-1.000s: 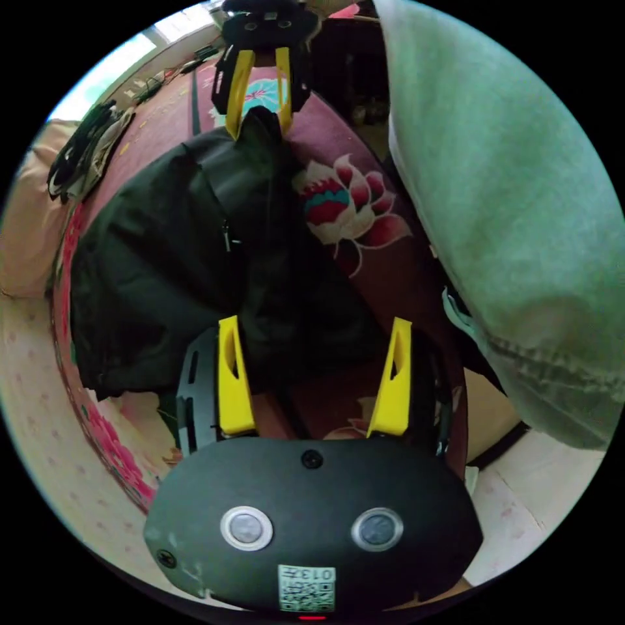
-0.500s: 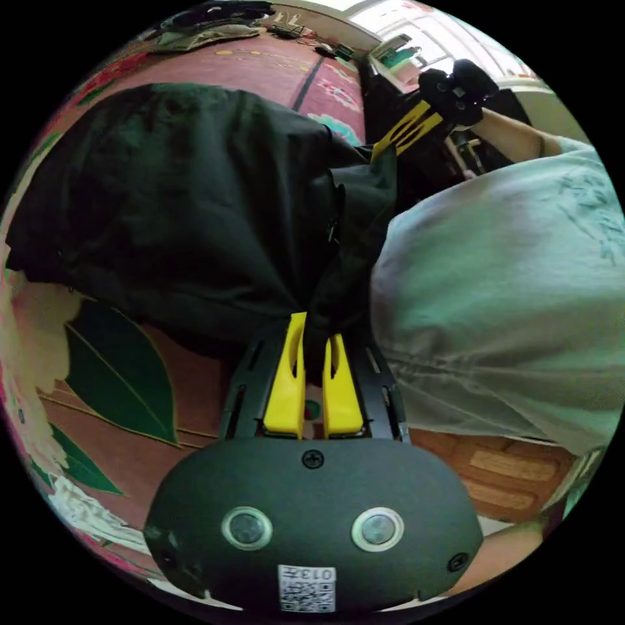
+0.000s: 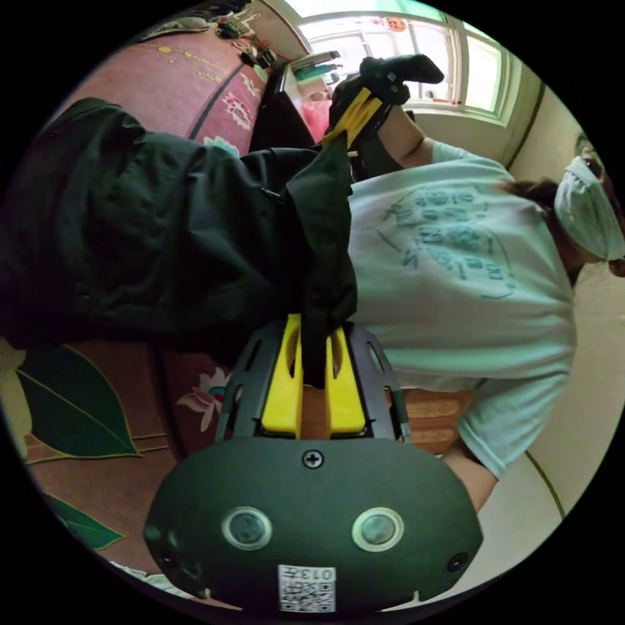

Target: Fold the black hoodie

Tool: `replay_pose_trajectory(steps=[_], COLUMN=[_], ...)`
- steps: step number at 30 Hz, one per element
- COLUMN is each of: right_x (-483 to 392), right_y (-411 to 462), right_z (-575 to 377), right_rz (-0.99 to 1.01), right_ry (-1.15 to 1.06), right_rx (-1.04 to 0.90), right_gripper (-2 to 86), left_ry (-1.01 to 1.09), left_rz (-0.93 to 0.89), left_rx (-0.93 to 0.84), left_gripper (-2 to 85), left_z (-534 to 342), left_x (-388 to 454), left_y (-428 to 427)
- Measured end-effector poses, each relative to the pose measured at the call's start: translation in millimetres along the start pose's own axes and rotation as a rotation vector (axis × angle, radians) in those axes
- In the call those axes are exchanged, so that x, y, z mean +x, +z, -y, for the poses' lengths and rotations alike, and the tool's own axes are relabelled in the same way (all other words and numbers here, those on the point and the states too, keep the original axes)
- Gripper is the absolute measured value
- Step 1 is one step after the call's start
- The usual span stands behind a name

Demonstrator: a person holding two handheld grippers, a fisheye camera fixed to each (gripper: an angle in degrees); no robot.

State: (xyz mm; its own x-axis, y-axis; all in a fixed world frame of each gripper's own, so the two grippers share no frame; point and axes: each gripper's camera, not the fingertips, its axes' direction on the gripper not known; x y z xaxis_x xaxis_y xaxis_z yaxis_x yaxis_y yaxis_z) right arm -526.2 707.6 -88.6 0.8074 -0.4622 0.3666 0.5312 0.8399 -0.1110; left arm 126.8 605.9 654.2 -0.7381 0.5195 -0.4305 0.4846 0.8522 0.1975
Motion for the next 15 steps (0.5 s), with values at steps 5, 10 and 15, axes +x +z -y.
replay_pose_trajectory(steps=[5, 10, 15], right_x=[127.5, 270.2, 411.2], right_y=[-29.5, -29.9, -15.1], right_z=[-18.9, -44.0, -77.4], right_rz=[0.057, 0.178, 0.292], right_ry=[0.052, 0.147, 0.305], right_rx=[0.094, 0.18, 0.301], right_gripper=[0.8, 1.1, 1.3], left_ry=[0.001, -0.053, -0.149], left_rz=[-0.082, -0.13, -0.18], left_rx=[0.071, 0.095, 0.219], left_gripper=[6.3, 6.3, 7.0], left_z=[3.0, 11.2, 7.5], left_x=[-36.0, -90.2, -150.7], left_y=[-98.8, -183.7, -250.1])
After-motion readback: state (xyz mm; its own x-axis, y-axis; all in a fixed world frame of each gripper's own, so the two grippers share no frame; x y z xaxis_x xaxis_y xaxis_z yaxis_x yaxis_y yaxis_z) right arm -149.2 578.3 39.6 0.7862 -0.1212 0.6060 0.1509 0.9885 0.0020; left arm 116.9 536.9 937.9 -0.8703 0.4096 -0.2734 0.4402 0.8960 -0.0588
